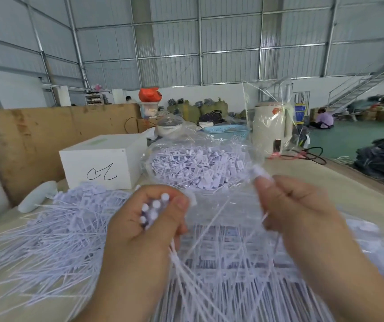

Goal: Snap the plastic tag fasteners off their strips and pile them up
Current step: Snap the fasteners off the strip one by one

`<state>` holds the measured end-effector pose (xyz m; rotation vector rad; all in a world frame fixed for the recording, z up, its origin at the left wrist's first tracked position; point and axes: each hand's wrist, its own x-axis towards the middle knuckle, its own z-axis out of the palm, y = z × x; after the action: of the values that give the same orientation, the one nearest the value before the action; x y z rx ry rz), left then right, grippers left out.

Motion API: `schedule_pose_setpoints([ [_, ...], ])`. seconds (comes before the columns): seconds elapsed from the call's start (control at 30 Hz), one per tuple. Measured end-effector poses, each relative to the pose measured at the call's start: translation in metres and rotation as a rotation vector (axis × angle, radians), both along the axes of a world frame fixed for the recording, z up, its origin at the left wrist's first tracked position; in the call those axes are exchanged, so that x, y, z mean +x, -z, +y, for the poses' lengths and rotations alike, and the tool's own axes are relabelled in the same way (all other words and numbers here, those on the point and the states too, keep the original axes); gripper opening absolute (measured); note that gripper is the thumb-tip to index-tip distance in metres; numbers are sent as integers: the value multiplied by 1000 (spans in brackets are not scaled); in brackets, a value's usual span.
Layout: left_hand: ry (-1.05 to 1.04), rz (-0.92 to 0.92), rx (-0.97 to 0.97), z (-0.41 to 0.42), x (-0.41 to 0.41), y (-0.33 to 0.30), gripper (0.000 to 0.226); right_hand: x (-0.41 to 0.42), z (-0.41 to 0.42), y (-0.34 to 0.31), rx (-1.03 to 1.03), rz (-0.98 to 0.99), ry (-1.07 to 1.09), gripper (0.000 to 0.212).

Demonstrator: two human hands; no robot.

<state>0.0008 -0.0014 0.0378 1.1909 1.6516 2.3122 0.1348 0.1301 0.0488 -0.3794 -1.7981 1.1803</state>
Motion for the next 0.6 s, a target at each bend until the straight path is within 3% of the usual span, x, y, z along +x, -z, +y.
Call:
schedule_pose_setpoints([
  [0.07, 41, -54, -15, -2, -9, -2, 26, 7, 13, -7, 50, 2, 8, 57],
  [0.23, 465, 60, -324, -8, -5, -5, 33, 8, 9, -2, 195, -363, -511, 45],
  [0.37, 654, 114, -444, -14, -6, -10, 29, 4, 9, 5, 232, -384, -525, 51],
  [0.43, 687, 112, -471, -14, -6, -12, 28, 3, 10, 7, 236, -377, -515, 45],
  [0.5, 699, 146, -460, -14, -5, -12, 22, 3, 8, 8, 236, -362, -550, 35],
  [0.6, 675, 186, -396, -13, -6, -8, 11, 2, 11, 8, 221, -394, -589, 37],
])
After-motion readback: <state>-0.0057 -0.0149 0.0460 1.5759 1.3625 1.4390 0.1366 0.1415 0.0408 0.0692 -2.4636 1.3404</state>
